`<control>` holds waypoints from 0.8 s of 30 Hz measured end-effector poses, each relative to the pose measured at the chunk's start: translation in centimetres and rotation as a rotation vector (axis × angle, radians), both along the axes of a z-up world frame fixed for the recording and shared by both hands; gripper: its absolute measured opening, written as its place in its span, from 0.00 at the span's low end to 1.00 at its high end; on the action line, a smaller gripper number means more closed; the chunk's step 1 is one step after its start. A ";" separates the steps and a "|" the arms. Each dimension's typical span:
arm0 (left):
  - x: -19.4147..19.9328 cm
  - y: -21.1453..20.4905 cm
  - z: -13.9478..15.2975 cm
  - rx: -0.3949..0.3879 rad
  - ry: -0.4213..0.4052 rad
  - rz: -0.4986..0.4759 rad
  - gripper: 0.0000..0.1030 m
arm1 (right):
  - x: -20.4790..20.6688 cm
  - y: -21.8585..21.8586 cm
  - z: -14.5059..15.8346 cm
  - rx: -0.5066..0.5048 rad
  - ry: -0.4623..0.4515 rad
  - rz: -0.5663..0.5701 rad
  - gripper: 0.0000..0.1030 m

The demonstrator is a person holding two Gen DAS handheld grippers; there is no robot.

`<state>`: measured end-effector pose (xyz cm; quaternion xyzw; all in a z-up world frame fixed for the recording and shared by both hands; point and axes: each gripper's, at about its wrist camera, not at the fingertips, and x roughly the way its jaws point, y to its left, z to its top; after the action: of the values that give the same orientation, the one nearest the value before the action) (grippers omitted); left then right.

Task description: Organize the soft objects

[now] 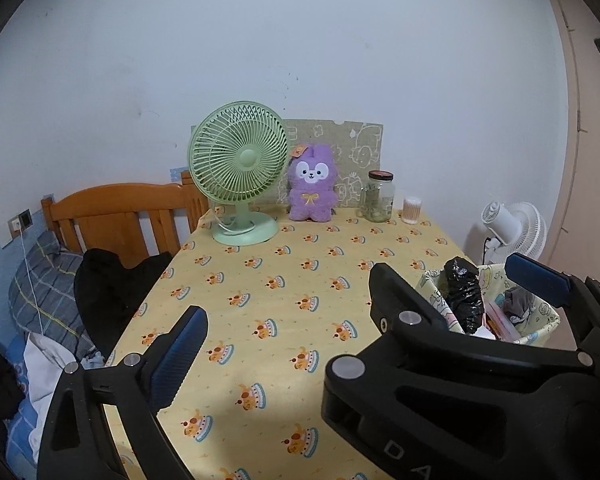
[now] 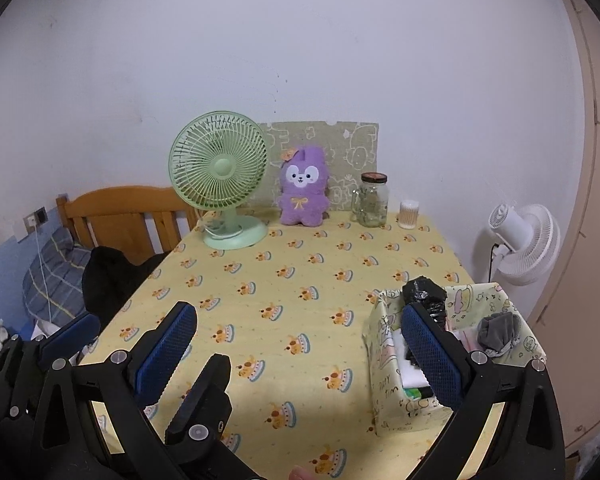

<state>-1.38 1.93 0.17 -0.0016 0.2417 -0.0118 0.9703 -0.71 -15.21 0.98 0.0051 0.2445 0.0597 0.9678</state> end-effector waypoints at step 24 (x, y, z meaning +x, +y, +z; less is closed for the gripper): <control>-1.0 -0.6 0.3 -0.008 -0.013 -0.011 0.95 | -1.4 -0.1 0.2 -0.028 -0.012 -0.004 1.00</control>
<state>-2.37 1.37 0.45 -0.0042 0.2353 -0.0183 0.9718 -2.13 -15.35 1.19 -0.0085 0.2394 0.0542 0.9694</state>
